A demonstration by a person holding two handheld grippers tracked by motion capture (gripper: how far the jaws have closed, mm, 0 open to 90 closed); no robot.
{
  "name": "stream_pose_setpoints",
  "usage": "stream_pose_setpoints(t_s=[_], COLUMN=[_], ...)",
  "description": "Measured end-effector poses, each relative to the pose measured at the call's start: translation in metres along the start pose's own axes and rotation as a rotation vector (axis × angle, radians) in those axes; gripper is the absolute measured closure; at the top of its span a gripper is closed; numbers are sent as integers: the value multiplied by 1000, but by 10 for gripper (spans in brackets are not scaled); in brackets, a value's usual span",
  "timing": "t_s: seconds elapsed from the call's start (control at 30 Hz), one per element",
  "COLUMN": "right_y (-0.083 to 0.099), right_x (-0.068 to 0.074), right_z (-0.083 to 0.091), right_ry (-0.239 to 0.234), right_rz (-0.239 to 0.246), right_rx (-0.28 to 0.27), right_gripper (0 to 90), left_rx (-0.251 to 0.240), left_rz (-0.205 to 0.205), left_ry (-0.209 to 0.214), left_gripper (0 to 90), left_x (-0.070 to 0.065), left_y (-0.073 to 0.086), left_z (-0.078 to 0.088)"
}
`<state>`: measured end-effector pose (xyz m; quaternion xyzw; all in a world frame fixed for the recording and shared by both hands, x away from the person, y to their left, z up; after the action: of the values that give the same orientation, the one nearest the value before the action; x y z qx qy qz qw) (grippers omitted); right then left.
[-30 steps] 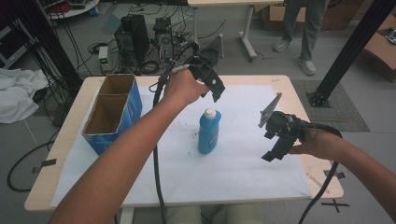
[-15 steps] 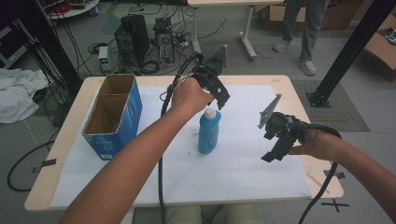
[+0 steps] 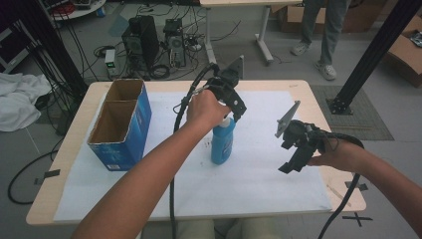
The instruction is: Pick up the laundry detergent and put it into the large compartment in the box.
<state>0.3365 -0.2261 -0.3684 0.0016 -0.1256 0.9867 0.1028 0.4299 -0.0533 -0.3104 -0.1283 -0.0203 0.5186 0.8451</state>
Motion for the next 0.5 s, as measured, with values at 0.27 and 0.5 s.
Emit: stream_pose_setpoints(t_s=[0.27, 0.5], right_y=[1, 1], right_x=[0, -1], right_z=[0, -1], right_ry=[0, 0], right_rz=[-4, -1], right_rx=[0, -3], right_gripper=[181, 181], left_rx=[18, 36], left_rz=[2, 23], left_ry=[-6, 4], left_gripper=[184, 185], left_x=[0, -1], left_y=[2, 5], left_z=[-10, -19])
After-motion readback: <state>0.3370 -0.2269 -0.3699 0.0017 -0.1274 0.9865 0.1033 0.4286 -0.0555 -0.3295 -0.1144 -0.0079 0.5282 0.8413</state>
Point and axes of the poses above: each handheld gripper's, and its own axes: z roughly backward along the jaws, y roughly out of its underside, x roughly to its left, the point moved 9 cm from there along -z, roughly forward along the jaws, and after that the axes turned 7 degrees about z, right-handed, at the moved point
